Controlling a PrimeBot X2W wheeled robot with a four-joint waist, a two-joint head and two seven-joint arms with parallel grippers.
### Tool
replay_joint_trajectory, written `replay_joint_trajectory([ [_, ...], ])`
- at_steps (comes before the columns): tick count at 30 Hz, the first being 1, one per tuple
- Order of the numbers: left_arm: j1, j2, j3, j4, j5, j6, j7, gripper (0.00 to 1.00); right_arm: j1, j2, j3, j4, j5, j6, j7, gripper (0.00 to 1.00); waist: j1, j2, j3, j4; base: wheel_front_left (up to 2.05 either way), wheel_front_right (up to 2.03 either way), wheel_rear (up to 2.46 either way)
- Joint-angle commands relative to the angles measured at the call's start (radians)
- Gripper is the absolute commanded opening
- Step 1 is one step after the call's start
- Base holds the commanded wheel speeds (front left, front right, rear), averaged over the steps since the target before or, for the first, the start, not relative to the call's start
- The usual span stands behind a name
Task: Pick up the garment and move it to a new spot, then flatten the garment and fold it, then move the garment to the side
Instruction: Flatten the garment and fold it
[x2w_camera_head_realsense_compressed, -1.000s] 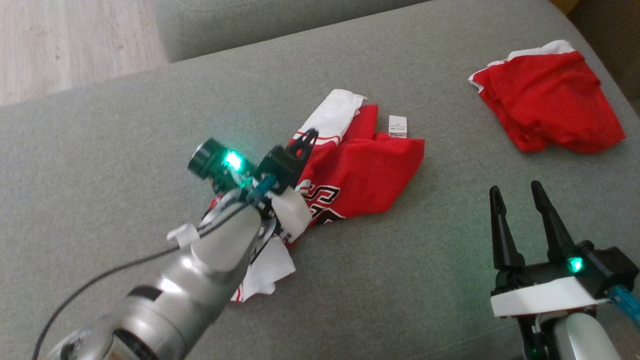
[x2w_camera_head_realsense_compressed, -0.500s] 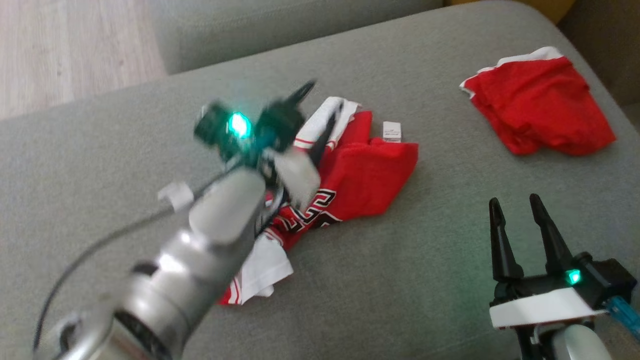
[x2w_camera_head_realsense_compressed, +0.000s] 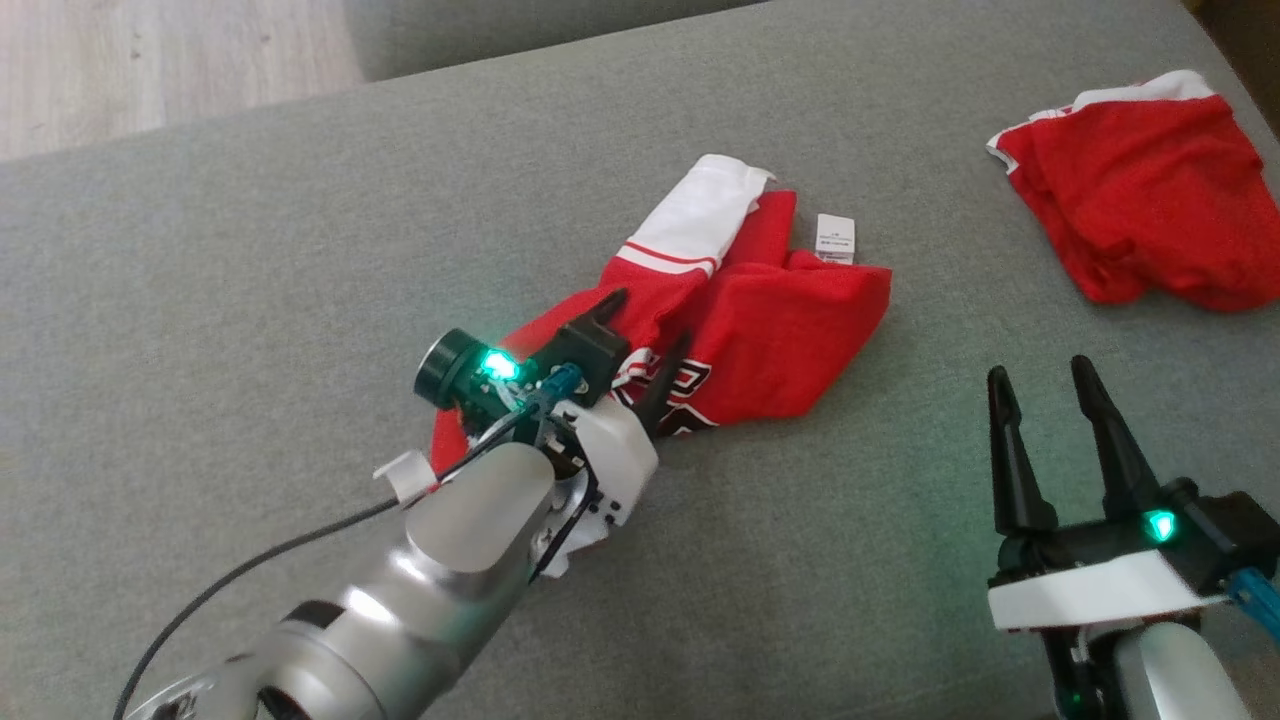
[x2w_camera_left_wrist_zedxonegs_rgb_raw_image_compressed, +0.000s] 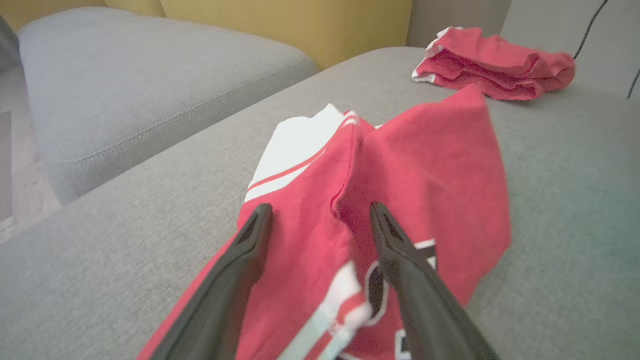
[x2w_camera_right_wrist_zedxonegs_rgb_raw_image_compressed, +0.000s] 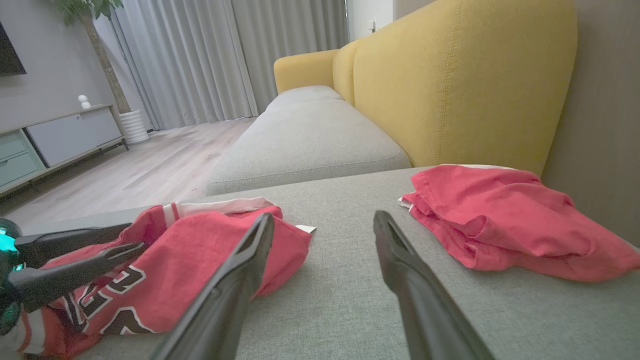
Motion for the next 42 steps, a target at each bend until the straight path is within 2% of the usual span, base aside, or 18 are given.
replay_joint_trajectory([
  [1,-0.041,0.014,0.004,0.005,-0.012,0.010,0.014,1.00,-0.031,-0.020,0.030,-0.034,0.006,0.003,-0.011,1.00,0.0000,0.0000,0.009,-0.009,0.00,0.00,0.00],
  [2,-0.045,0.014,-0.001,0.016,-0.014,0.011,0.017,0.78,-0.034,-0.021,0.034,-0.034,0.008,0.003,-0.011,1.00,0.0000,0.0000,0.012,-0.013,0.00,0.00,0.00],
  [3,-0.051,0.014,-0.006,0.026,-0.014,0.011,0.014,0.00,-0.036,-0.021,0.036,-0.033,0.008,0.003,-0.011,1.00,0.0000,0.0000,0.015,-0.018,0.00,0.00,0.00],
  [9,-0.102,0.014,-0.011,0.054,-0.007,0.006,-0.059,0.00,-0.038,-0.019,0.038,-0.025,0.008,0.003,-0.011,1.00,0.0000,0.0000,0.011,-0.043,0.00,0.00,0.00],
  [14,-0.241,0.014,0.001,0.031,0.023,-0.051,-0.112,0.00,-0.028,-0.010,0.047,-0.012,0.009,0.003,-0.011,1.00,0.0000,0.0000,-0.032,-0.067,0.00,0.00,0.00],
  [20,-0.449,0.029,0.105,-0.054,0.038,-0.129,-0.120,0.00,-0.001,-0.002,0.067,0.002,0.011,0.003,-0.011,1.00,0.0000,0.0000,-0.112,-0.095,0.00,0.00,0.00],
  [27,-0.554,0.073,0.234,-0.162,0.028,-0.171,-0.120,0.00,0.043,0.000,0.039,-0.005,0.005,0.003,-0.011,1.00,0.0000,0.0000,-0.177,-0.064,0.00,0.00,0.00],
  [31,-0.469,0.120,0.263,-0.178,-0.001,-0.179,-0.120,0.00,0.064,0.000,0.015,-0.018,0.000,0.003,-0.011,1.00,0.0000,0.0000,-0.192,-0.020,0.00,0.00,0.00],
  [34,-0.333,0.178,0.268,-0.168,-0.019,-0.171,-0.120,0.00,0.076,0.000,0.003,-0.026,-0.002,0.003,-0.011,1.00,0.0000,0.0000,-0.192,0.021,0.00,0.00,0.00],
  [38,-0.085,0.257,0.303,-0.176,-0.064,-0.138,-0.120,0.00,0.089,0.005,-0.012,-0.034,-0.004,0.003,-0.011,1.00,0.0000,0.0000,-0.178,0.075,0.00,0.00,0.00],
  [42,0.155,0.326,0.374,-0.223,-0.094,-0.082,-0.120,0.00,0.091,0.009,-0.018,-0.039,-0.004,0.003,-0.011,1.00,0.0000,0.0000,-0.156,0.120,0.00,0.00,0.00],
])
